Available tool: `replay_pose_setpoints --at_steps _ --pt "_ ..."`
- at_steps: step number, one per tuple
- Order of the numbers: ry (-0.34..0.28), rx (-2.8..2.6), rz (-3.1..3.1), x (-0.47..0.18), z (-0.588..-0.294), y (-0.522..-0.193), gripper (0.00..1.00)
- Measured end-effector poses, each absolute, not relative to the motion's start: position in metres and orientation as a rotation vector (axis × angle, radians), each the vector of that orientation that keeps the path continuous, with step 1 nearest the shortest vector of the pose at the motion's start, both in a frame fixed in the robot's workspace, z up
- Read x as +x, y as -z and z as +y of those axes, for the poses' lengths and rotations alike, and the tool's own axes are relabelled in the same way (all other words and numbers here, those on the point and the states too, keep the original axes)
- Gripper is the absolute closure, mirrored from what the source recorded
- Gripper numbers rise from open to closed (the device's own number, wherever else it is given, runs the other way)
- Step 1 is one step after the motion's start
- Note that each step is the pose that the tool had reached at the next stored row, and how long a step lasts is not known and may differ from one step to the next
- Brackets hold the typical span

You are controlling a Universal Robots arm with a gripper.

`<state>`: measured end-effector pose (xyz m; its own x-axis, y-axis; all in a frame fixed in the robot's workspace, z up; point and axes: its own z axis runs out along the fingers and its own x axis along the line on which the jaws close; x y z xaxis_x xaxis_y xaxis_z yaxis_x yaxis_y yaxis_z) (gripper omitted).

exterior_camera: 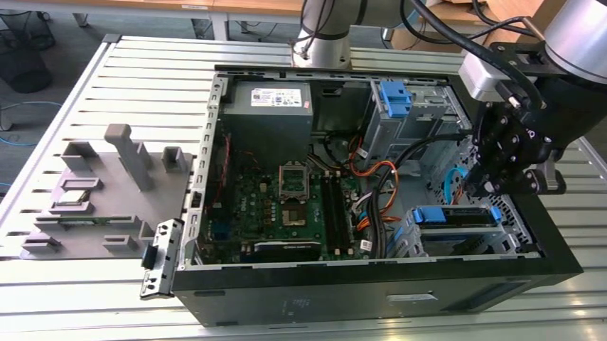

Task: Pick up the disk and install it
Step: 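Insert the first disk wire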

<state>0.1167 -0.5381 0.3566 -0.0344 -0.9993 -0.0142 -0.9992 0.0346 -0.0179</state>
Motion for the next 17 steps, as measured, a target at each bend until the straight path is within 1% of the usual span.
replay_pose_setpoints --at_steps 1,3,4,11,17 --pt "0.005 -2.167 2.243 0.1168 -0.5381 -0.3566 0.71" --pt "0.005 -2.167 2.243 0.1167 -0.5382 -0.3566 0.82" --pt "0.005 -2.167 2.243 0.1167 -0.5382 -0.3566 0.84" --pt "0.005 -2.167 2.243 0.1165 -0.5383 -0.3566 0.84" --pt "0.028 -2.171 2.221 0.1127 -0.5398 -0.3557 0.84"
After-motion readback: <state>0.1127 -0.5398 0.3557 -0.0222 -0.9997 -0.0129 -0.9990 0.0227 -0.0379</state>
